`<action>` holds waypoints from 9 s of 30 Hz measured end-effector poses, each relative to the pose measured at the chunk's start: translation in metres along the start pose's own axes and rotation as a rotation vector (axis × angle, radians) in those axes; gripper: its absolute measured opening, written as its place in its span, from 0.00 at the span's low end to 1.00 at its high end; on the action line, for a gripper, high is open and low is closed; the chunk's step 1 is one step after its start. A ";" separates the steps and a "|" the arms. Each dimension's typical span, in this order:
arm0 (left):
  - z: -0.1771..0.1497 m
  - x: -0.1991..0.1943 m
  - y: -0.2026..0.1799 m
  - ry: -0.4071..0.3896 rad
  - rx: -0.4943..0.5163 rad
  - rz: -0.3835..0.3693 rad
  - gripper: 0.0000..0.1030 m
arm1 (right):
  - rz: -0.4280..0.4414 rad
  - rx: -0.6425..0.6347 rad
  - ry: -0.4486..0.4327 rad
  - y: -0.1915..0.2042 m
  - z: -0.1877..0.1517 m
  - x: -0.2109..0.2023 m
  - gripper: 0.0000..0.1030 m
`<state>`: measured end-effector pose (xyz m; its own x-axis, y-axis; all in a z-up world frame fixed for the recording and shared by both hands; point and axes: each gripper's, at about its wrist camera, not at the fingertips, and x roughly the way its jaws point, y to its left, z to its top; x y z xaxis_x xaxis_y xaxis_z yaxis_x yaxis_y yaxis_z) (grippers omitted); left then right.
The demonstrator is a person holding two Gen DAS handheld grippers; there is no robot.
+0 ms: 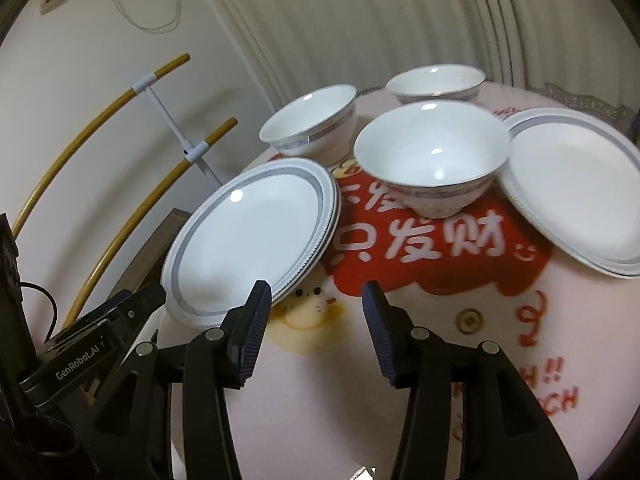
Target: Organize plates and bowls
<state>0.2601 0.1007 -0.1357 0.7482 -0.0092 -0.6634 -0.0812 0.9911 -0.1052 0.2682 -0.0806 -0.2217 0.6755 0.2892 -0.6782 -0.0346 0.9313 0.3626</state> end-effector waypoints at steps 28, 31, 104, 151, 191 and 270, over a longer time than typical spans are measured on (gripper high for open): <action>-0.024 0.006 -0.210 0.008 0.147 -0.199 0.88 | -0.260 0.078 -0.205 -0.175 0.025 -0.128 0.75; -0.015 0.036 -0.227 0.044 0.153 -0.184 0.88 | -0.268 0.111 -0.188 -0.197 0.031 -0.114 0.76; -0.042 0.010 -0.119 0.134 0.202 -0.366 0.22 | -0.179 0.150 -0.111 -0.170 -0.037 -0.121 0.21; 0.003 0.009 0.084 0.053 -0.105 -0.168 0.22 | -0.018 -0.117 0.035 0.018 0.032 0.047 0.21; 0.016 0.050 0.093 0.099 -0.128 -0.182 0.24 | -0.163 -0.155 0.038 0.028 0.036 0.070 0.27; 0.011 0.082 0.046 0.033 0.054 0.047 0.34 | 0.009 0.023 0.043 0.019 0.012 0.075 0.39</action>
<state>0.3249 0.1472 -0.1866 0.7223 0.0339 -0.6908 -0.0794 0.9963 -0.0341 0.3269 -0.0439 -0.2583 0.6428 0.3075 -0.7016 -0.0237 0.9235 0.3829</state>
